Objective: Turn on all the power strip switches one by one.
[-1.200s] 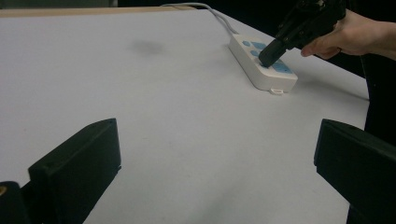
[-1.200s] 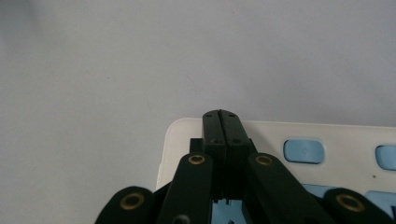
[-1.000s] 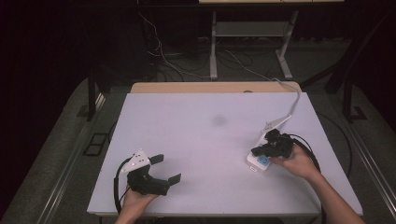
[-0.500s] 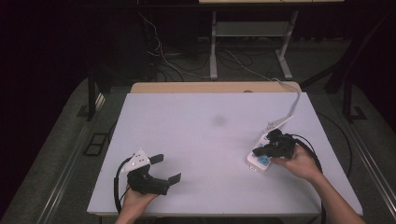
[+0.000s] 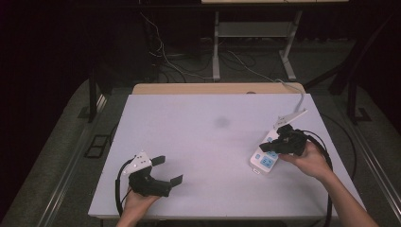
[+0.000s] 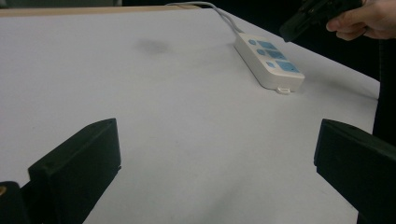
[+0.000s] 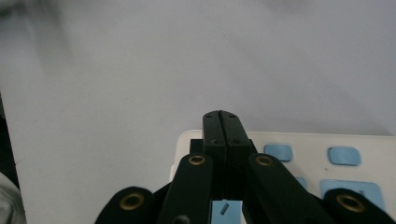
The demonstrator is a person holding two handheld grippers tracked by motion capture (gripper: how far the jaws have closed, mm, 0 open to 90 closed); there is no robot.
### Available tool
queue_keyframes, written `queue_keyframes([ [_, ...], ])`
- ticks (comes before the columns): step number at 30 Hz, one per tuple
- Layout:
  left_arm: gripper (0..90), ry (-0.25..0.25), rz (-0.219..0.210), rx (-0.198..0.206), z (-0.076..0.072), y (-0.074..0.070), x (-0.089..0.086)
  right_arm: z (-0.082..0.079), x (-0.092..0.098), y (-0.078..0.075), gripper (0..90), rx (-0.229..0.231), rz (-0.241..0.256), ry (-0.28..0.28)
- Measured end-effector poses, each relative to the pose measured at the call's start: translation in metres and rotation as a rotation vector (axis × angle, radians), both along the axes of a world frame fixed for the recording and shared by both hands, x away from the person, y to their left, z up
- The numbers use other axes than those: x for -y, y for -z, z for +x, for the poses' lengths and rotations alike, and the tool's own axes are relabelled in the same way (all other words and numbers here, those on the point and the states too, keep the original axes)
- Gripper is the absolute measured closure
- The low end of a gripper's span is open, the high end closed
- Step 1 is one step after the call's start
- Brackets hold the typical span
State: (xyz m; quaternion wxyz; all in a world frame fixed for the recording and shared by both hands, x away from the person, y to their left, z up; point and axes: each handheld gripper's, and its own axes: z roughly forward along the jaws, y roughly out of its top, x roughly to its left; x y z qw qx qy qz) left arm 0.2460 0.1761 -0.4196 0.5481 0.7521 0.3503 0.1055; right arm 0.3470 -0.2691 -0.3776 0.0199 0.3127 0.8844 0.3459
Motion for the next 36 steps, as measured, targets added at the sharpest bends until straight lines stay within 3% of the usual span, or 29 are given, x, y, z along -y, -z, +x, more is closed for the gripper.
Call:
queue_keyframes([
  [15, 0.0, 0.025, 0.020, -0.001, 0.001, 0.000, 0.007, 0.015, 0.017, -0.016, 90.0, 0.025, -0.007, 0.045],
  [36, 0.0, 0.032, 0.028, -0.002, 0.001, 0.000, 0.008, 0.033, 0.013, 0.007, 90.0, -0.024, -0.049, 0.040],
])
